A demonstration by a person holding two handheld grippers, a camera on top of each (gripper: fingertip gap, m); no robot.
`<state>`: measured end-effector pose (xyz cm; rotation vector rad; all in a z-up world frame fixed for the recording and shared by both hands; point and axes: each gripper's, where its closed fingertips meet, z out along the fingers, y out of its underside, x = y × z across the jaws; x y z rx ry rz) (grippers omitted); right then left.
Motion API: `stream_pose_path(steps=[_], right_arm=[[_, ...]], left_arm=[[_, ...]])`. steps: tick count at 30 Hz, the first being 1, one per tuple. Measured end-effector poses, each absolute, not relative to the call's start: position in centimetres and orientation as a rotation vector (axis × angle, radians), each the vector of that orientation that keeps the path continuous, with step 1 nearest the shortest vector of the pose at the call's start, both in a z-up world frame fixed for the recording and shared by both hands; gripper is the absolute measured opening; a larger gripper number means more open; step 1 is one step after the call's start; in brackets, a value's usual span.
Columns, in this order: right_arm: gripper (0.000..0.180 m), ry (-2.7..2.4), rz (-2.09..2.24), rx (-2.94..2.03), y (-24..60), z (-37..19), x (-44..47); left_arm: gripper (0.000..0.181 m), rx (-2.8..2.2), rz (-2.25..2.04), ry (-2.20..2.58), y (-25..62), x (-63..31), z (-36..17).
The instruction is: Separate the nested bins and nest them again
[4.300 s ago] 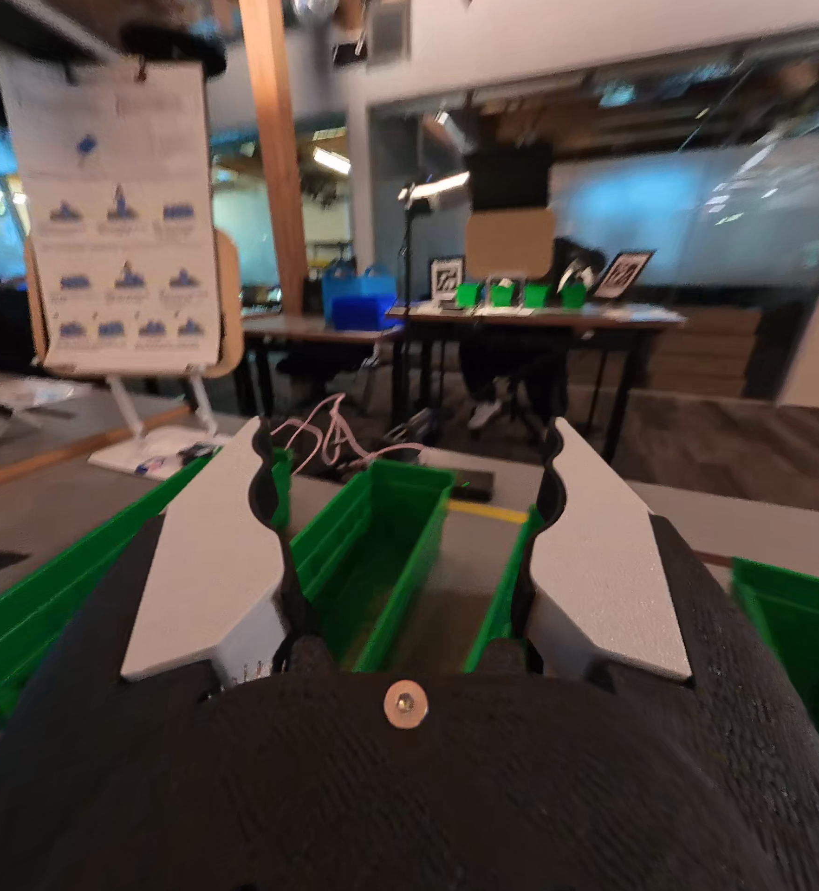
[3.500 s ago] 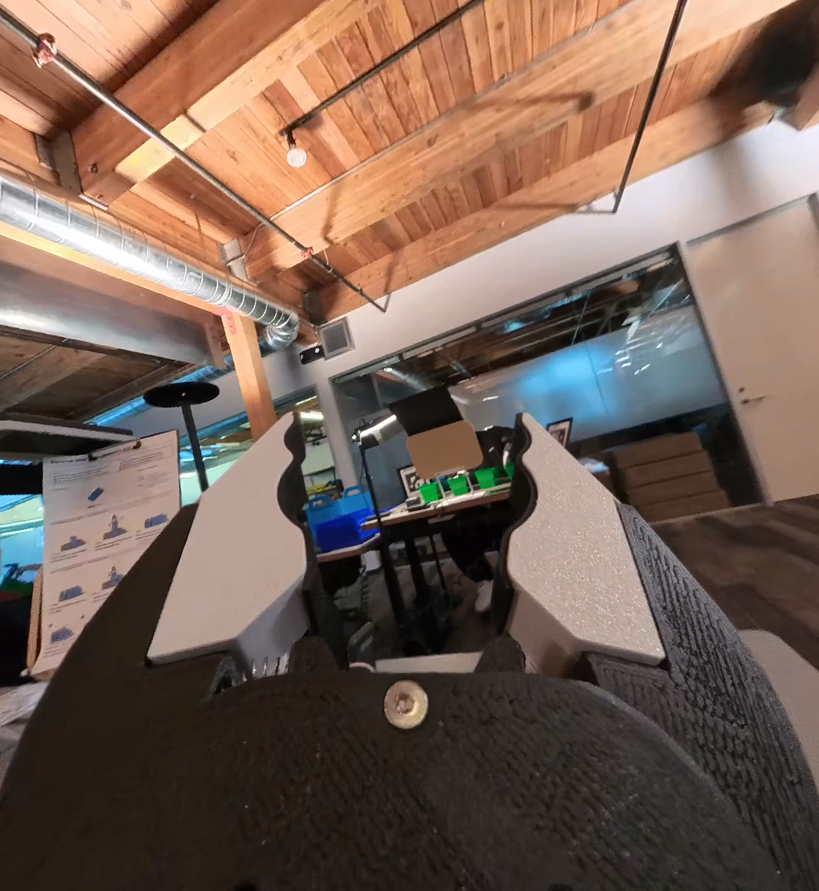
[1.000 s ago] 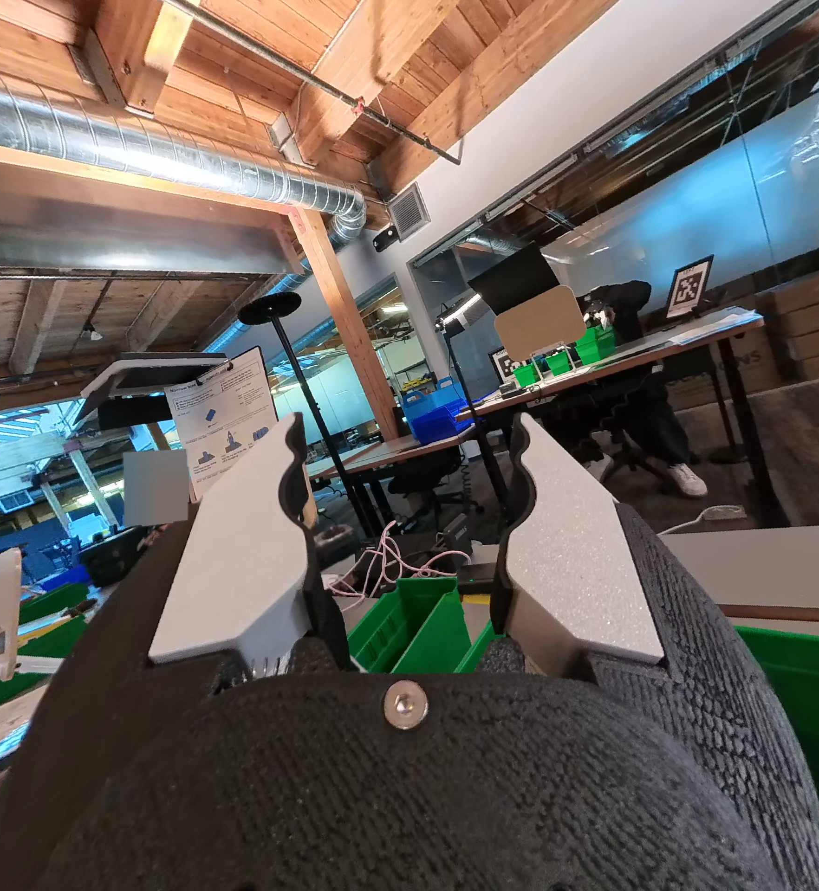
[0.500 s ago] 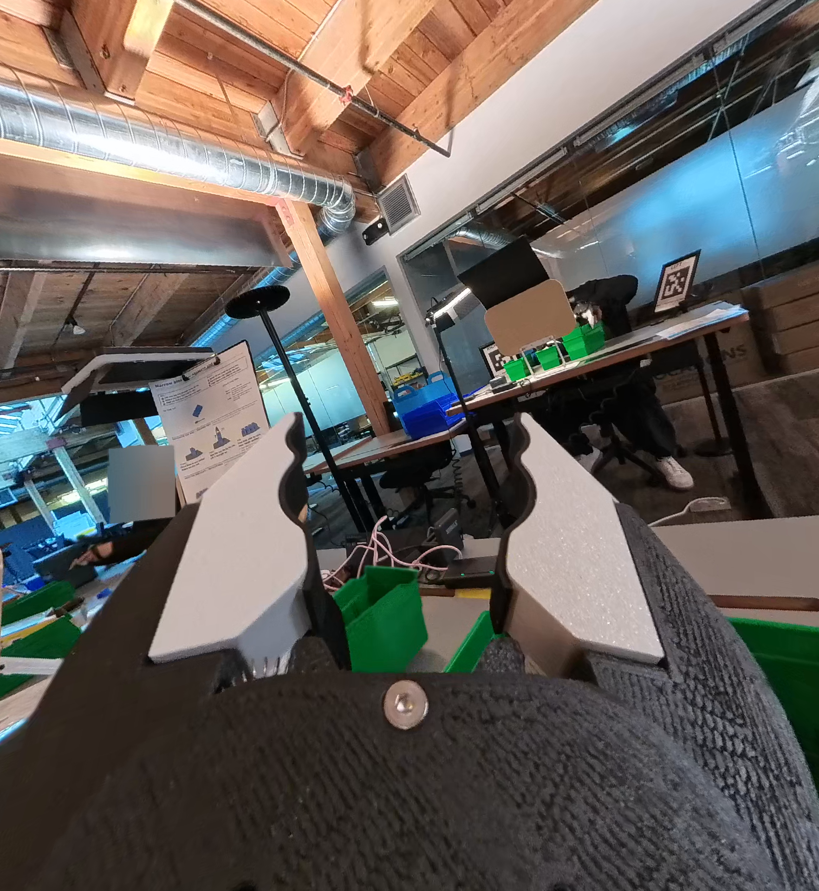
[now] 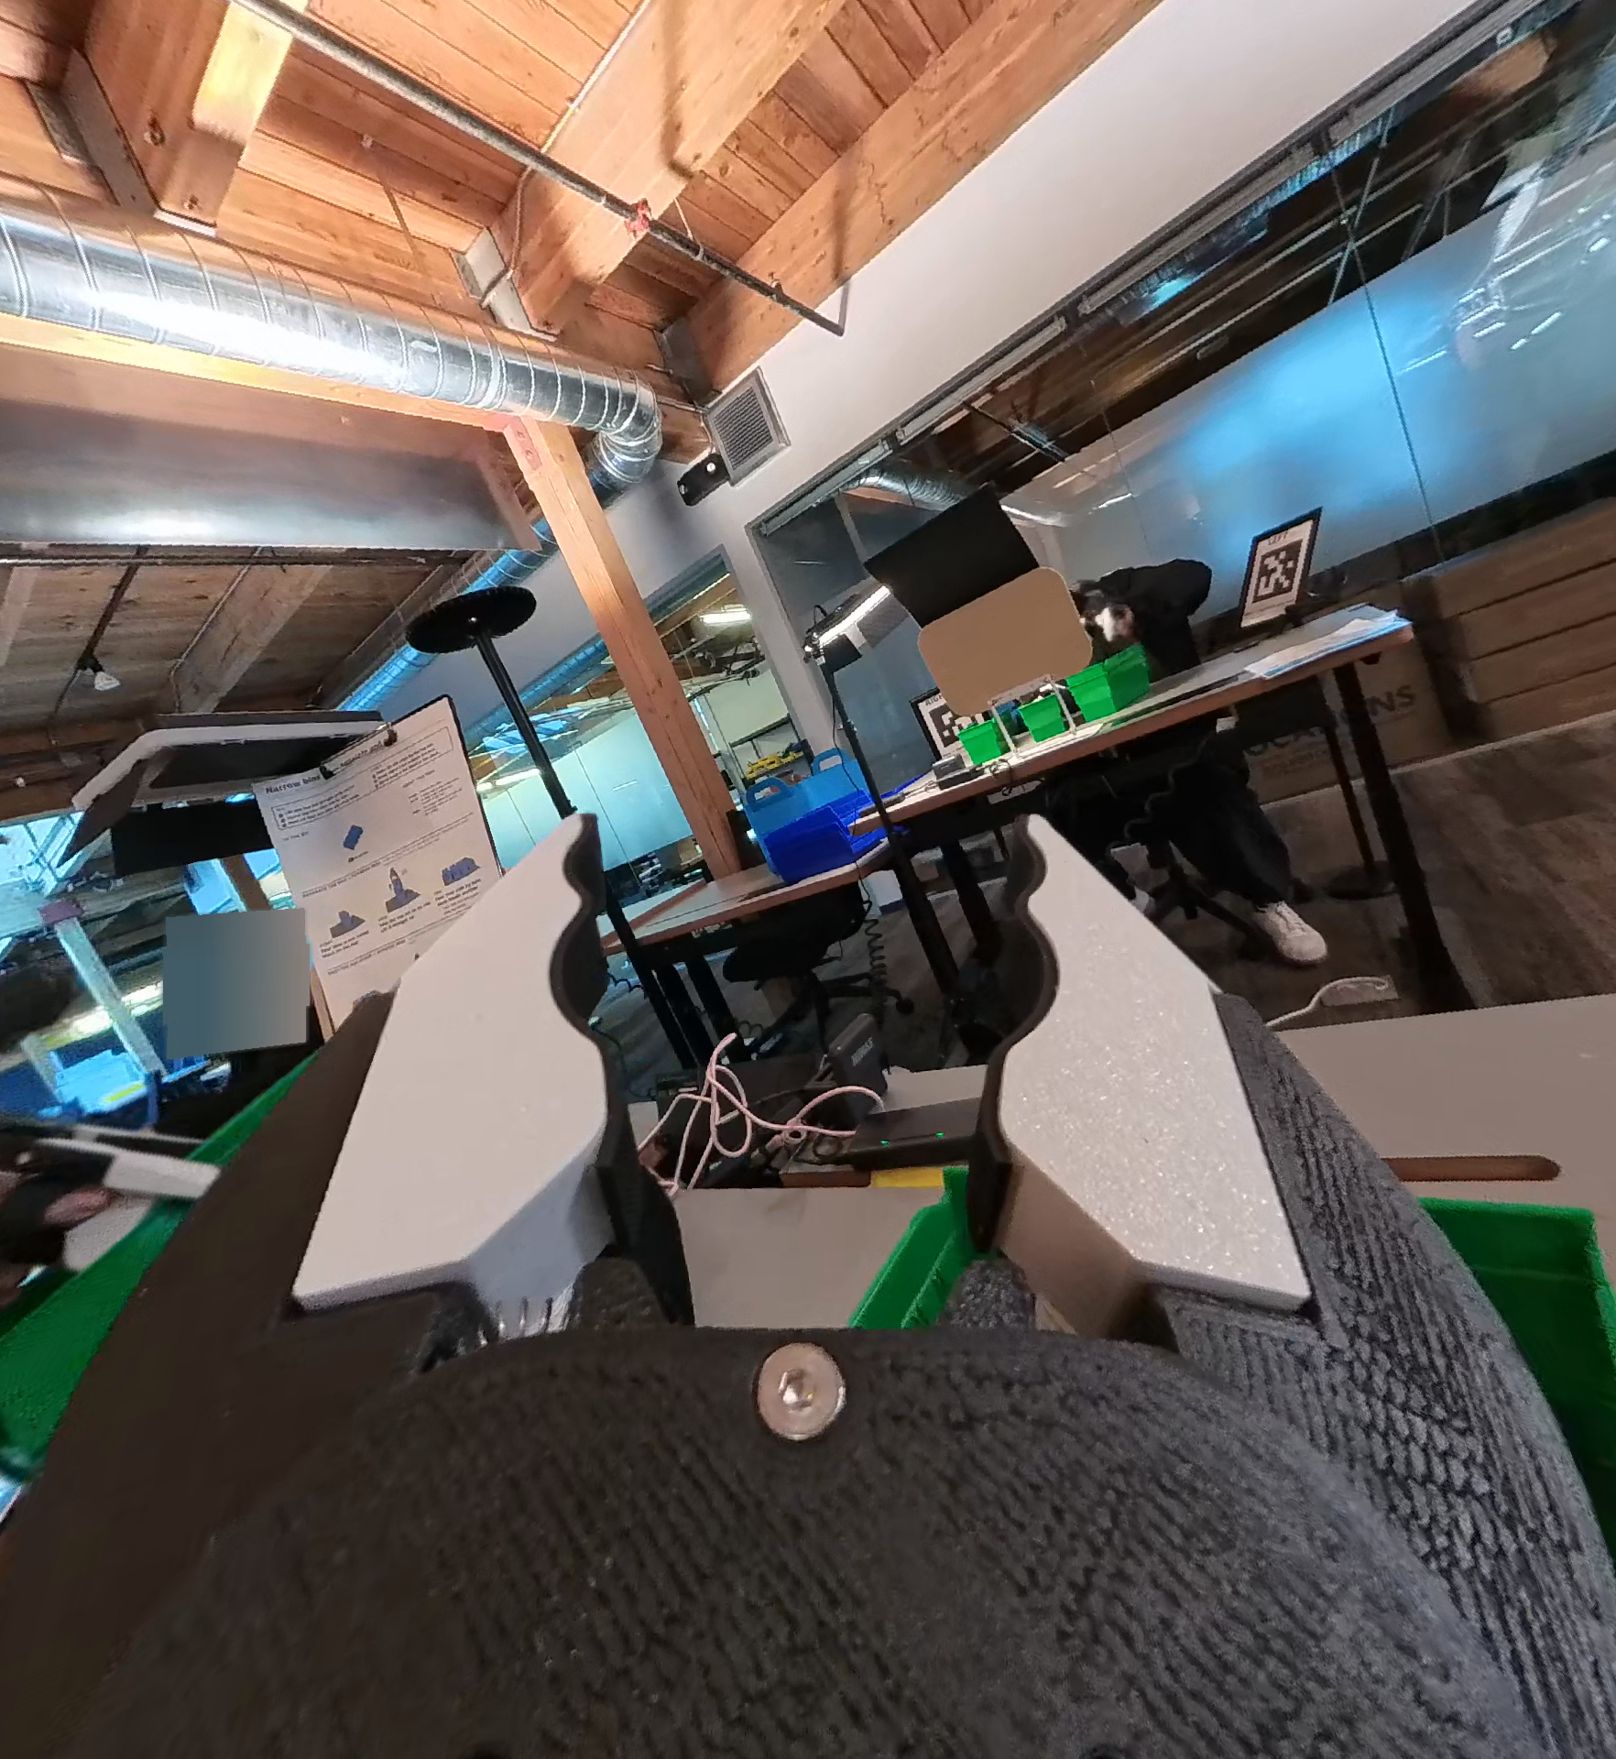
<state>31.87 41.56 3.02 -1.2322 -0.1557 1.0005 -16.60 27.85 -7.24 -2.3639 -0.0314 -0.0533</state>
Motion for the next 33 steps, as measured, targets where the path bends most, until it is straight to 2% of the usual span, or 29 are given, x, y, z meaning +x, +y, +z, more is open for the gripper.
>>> stream_pose_path(steps=[4,11,33], right_arm=[[0.084,-0.15,0.993,-1.235,41.6,3.0,32.0],[0.084,-0.164,0.99,-1.245,41.7,2.9,31.4],[0.085,-0.164,0.984,-1.267,42.2,2.5,31.1]], left_arm=[[0.119,-2.358,-0.018,-0.089,25.1,-19.5,-7.7],[0.119,-2.431,-0.088,-0.118,22.8,-20.6,-12.0],[0.121,-2.496,-0.104,-0.045,25.2,-20.8,-16.1]])
